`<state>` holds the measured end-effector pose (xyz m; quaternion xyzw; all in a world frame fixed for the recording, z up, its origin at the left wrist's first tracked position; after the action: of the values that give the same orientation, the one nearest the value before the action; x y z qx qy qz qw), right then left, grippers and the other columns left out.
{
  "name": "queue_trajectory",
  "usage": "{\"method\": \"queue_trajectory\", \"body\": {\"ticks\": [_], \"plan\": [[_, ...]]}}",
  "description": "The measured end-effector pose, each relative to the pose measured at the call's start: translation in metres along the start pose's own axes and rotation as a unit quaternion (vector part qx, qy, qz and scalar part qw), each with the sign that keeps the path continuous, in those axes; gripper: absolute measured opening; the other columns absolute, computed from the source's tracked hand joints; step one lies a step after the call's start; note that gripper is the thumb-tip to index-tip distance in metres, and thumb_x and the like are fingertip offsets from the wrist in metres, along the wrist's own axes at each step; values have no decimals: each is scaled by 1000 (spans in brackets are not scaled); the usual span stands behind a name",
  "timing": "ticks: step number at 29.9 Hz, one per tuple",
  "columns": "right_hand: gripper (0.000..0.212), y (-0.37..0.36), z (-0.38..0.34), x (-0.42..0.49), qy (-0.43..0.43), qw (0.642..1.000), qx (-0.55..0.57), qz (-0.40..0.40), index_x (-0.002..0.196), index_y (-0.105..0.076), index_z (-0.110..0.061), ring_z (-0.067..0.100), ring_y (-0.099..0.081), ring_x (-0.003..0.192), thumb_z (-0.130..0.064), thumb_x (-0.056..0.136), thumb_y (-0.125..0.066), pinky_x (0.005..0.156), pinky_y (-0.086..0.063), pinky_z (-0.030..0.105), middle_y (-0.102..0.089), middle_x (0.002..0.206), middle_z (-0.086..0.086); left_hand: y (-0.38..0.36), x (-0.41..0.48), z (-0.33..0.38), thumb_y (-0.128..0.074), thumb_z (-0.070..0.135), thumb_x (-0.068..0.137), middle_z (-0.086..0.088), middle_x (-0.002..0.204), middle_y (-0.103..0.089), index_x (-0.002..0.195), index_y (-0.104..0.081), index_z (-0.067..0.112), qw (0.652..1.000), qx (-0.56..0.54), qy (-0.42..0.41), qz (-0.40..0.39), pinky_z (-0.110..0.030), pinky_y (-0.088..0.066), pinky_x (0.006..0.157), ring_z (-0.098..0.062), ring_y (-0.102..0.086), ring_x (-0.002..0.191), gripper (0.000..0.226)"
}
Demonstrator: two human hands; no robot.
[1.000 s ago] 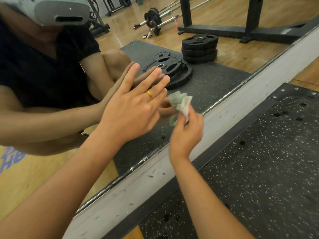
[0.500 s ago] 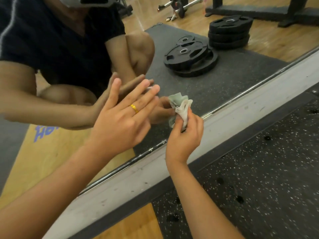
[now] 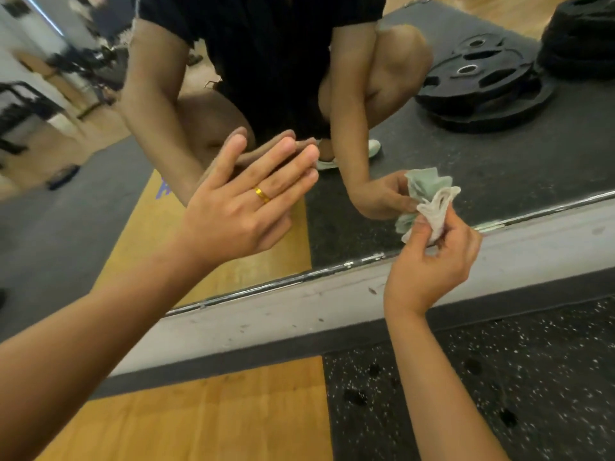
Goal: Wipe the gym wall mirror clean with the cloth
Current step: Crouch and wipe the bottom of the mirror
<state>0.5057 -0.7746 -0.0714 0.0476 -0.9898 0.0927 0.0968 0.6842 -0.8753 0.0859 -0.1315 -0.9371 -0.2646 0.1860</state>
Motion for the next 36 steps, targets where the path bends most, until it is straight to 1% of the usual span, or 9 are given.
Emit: {"method": "queue_trajectory", "body": {"ticks": [7, 12, 16, 19, 22, 24, 29, 33, 36], "plan": [[32, -17, -18, -23, -21, 1000, 1, 13, 127, -68, -1, 22, -58, 104, -7, 95, -63, 85, -40, 7, -58, 112, 5, -1, -1, 0, -65, 24, 96, -8, 158, -44, 151, -50, 12, 1000, 7, 17, 13, -54, -13, 126, -28, -38, 149, 59], [30, -30, -16, -94, 135, 982, -36, -129, 125, -69, -5, 22, -54, 97, -13, 98, -62, 80, -50, 36, -54, 108, -2, 0, 2, -1, -57, 23, 100, -8, 157, -45, 150, -53, 11, 999, -12, 13, 32, -52, -13, 126, -27, -38, 148, 52], [27, -29, -8, -87, 195, 969, -71, -135, 124, -69, -5, 19, -51, 98, -12, 99, -61, 82, -48, 32, -58, 107, 8, -3, 0, 1, -52, 22, 102, -8, 159, -44, 150, -52, 10, 999, -11, 12, 41, -53, -15, 126, -27, -39, 148, 50], [28, -30, -14, -92, 130, 985, -43, -107, 124, -70, -8, 24, -56, 100, -8, 98, -63, 84, -51, 31, -54, 110, 2, -3, -2, -4, -54, 19, 102, -10, 157, -45, 149, -52, 7, 997, -41, 0, 59, -53, -17, 125, -29, -42, 147, 49], [30, -34, -20, -102, 66, 995, -19, -70, 124, -71, -8, 26, -59, 101, -6, 96, -63, 84, -49, 19, -53, 109, -3, 7, -24, -9, -55, 14, 100, -11, 155, -48, 147, -55, 6, 993, -88, 33, 67, -52, -2, 127, -30, -44, 146, 48], [32, -39, -23, -106, 49, 998, -15, -45, 125, -71, -9, 26, -59, 99, -6, 94, -64, 81, -49, 19, -51, 107, -7, 15, -58, -15, -57, 11, 97, -11, 155, -48, 146, -56, 5, 991, -87, 74, 66, -53, 2, 126, -31, -44, 146, 50], [32, -60, -30, -162, 26, 998, -16, -50, 124, -71, -5, 22, -58, 101, -15, 94, -64, 82, -47, 14, -53, 106, -4, 15, -142, -52, -64, 11, 95, -12, 159, -43, 153, -47, 6, 994, -20, 108, 18, -56, -11, 125, -31, -40, 149, 60], [28, -57, -21, -177, 79, 990, -37, -114, 122, -72, -6, 23, -59, 97, -16, 96, -65, 81, -52, 26, -56, 105, 3, 11, -148, -50, -62, 12, 96, -11, 159, -43, 154, -45, 8, 995, -3, 92, 29, -52, -13, 126, -29, -41, 148, 61], [27, -47, -18, -147, 18, 999, -31, -19, 119, -73, -5, 14, -61, 95, -7, 93, -69, 83, -54, 27, -57, 105, -1, 9, -148, -51, -61, 12, 95, -12, 158, -45, 154, -45, 7, 995, 9, 92, 45, -51, -12, 126, -30, -41, 148, 61]]}}
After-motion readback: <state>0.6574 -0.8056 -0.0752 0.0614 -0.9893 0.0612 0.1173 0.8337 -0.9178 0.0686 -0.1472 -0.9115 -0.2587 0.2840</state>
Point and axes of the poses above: each hand's wrist, its own x-axis towards the middle knuckle, its own y-axis out of the back of the hand, z = x × y, the point moved 3 cm from there along x, towards the middle knuckle
